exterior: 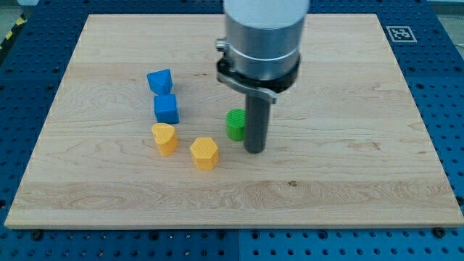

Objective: Push the green circle left a bit

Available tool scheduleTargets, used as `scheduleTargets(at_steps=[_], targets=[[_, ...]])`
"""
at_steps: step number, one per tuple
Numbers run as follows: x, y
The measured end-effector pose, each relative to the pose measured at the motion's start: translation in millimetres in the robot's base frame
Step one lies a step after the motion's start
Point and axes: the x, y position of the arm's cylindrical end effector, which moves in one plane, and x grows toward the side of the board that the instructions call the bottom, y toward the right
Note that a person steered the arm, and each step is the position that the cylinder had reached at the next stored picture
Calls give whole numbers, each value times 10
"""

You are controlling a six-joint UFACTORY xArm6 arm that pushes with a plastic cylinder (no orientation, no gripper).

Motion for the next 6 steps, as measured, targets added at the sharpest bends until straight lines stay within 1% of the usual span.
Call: scheduleTargets(at_steps=[2, 3, 6], targets=[[-43, 238], [-246, 254], [-305, 115]])
